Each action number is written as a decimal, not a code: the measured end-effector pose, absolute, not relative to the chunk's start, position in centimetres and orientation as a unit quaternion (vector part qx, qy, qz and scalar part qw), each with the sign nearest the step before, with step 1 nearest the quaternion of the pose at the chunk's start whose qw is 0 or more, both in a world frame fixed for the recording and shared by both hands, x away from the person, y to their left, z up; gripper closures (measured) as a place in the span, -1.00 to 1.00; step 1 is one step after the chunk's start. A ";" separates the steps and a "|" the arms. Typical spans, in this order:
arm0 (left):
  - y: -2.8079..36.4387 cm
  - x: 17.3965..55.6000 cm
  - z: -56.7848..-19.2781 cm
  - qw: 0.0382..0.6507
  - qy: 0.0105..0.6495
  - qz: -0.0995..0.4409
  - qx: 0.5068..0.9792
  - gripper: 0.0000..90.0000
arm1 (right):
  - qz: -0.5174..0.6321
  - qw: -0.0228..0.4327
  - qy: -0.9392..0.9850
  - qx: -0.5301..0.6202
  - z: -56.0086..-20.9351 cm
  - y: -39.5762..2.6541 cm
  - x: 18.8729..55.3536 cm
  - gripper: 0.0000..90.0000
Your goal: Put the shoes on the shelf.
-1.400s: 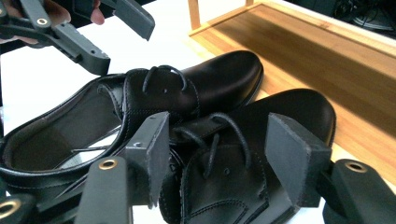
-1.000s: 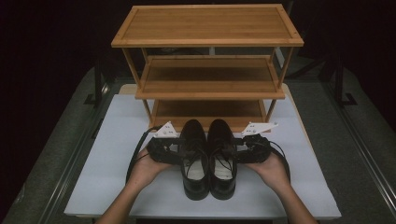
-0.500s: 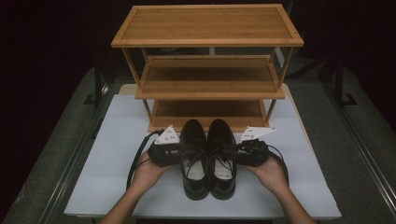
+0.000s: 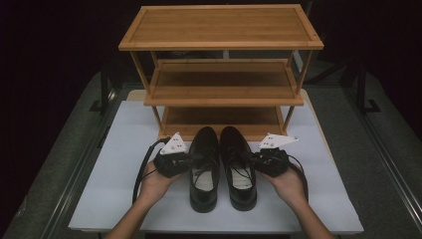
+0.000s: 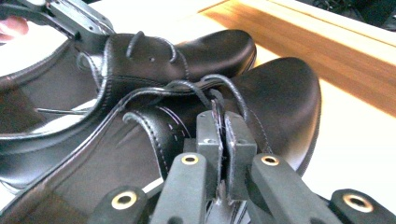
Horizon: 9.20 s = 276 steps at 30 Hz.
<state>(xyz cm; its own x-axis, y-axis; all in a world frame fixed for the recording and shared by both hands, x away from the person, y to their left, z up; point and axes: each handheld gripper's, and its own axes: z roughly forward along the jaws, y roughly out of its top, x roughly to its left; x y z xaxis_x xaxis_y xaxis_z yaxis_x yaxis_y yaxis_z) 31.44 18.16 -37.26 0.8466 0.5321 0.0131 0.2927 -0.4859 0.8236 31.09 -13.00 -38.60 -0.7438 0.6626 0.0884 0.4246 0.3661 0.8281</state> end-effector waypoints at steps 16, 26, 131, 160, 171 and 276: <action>19.6 32.3 -36.4 0.465 0.263 0.159 0.830 0.95 | 0.459 0.148 0.802 0.353 -37.7 -13.8 31.8 0.93; 19.8 34.3 -35.5 0.476 0.268 0.176 0.819 0.95 | 0.464 0.162 0.792 0.362 -36.8 -13.9 33.8 0.93; 17.5 37.4 -44.3 0.376 0.255 0.127 0.882 -0.80 | 0.407 0.101 0.818 0.392 -44.5 -14.5 36.3 -0.71; 16.2 37.2 -44.5 0.375 0.269 0.133 0.877 -0.69 | 0.393 0.116 0.827 0.385 -45.5 -11.3 35.6 -0.60; 16.5 37.4 -42.7 0.411 0.281 0.124 0.858 -0.63 | 0.417 0.107 0.815 0.389 -43.8 -11.8 35.9 -0.58; 27.4 30.0 -42.5 0.363 0.315 0.165 0.861 -0.98 | 0.402 0.185 0.781 0.440 -43.9 -22.7 28.1 -0.79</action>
